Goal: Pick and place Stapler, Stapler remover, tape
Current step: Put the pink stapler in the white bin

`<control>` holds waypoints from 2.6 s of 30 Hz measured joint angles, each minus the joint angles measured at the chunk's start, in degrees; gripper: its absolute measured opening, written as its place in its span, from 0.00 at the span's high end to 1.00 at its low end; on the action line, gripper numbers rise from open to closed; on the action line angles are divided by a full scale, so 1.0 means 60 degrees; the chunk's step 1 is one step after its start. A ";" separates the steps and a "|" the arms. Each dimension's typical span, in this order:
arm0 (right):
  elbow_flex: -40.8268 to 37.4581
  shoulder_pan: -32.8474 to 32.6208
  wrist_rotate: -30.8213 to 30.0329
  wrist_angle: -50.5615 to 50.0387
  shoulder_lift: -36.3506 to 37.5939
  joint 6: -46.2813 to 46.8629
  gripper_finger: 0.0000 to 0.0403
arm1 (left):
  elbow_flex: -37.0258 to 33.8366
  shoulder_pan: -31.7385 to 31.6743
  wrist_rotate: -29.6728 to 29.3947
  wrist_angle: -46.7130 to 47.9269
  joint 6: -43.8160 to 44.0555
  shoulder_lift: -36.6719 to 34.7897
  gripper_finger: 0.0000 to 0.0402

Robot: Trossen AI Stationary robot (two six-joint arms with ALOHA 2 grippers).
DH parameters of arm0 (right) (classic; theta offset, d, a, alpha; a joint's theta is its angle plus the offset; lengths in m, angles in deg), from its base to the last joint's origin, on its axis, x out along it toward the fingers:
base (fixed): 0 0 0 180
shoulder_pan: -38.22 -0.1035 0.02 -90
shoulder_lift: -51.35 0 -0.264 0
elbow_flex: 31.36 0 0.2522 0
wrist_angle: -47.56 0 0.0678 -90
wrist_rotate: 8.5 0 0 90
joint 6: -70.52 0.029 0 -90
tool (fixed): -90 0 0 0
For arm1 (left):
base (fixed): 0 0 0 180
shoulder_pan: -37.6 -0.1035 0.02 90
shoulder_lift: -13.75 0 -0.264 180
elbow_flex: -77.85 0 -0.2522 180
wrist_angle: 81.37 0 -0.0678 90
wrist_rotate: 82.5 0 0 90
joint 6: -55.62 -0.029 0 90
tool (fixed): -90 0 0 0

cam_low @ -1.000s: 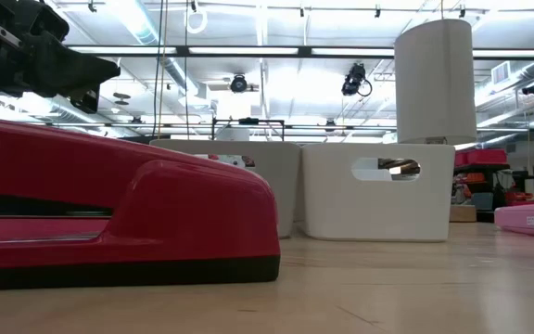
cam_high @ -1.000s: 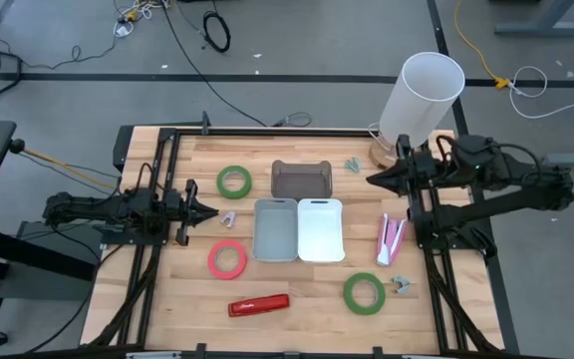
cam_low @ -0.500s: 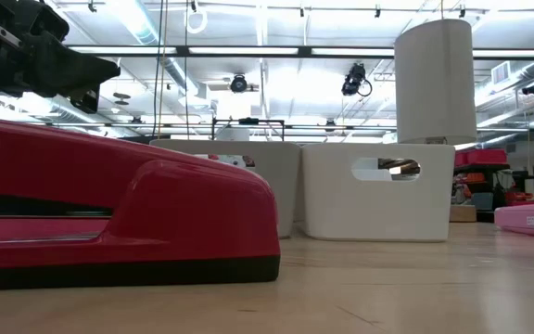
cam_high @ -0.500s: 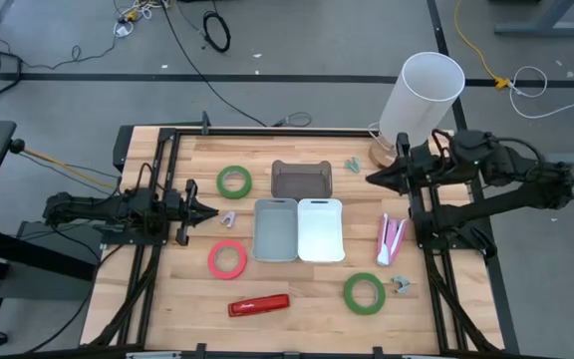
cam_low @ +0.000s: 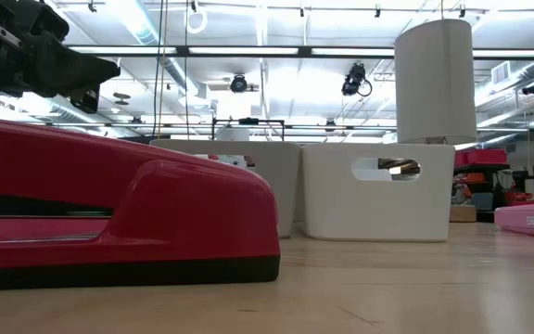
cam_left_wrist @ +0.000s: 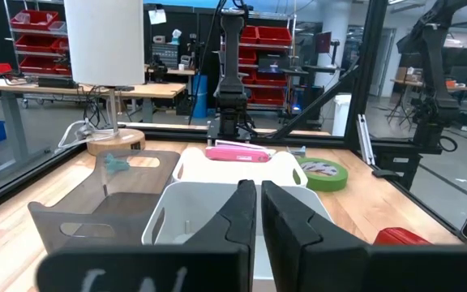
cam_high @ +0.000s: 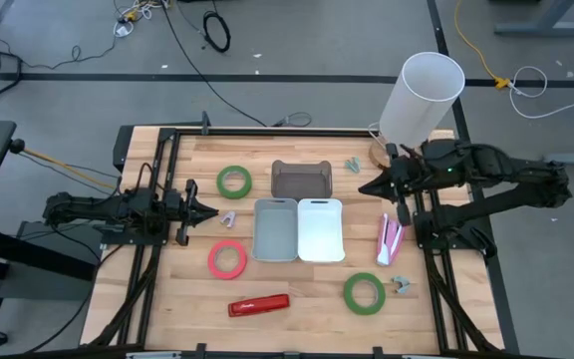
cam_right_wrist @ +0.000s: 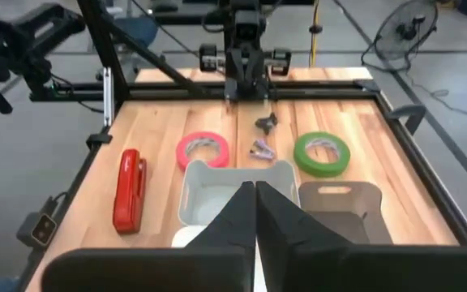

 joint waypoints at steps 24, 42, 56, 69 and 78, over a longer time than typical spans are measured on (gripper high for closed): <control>-0.0007 -0.0007 0.0015 -0.3212 0.0085 0.0169 0.83 | 0.0000 0.0003 0.0003 0.0000 -0.0001 -0.0003 0.93; -0.0007 -0.0008 0.0013 -0.4353 0.0056 -0.0138 0.65 | 0.0000 0.0003 0.0000 0.0000 0.0003 0.0000 0.93; -0.1896 -0.0007 0.0277 -0.4277 -0.0024 -0.0324 0.64 | 0.0000 0.0003 0.0000 0.0000 0.0000 -0.0002 0.93; -0.4191 -0.0191 0.1344 -0.4275 -0.0020 -0.0929 0.63 | 0.0000 0.0003 0.0000 0.0000 0.0000 -0.0003 0.93; -0.4207 -0.0768 0.1352 -0.4114 -0.0078 -0.2058 0.60 | 0.0000 0.0002 0.0000 0.0000 0.0002 -0.0002 0.93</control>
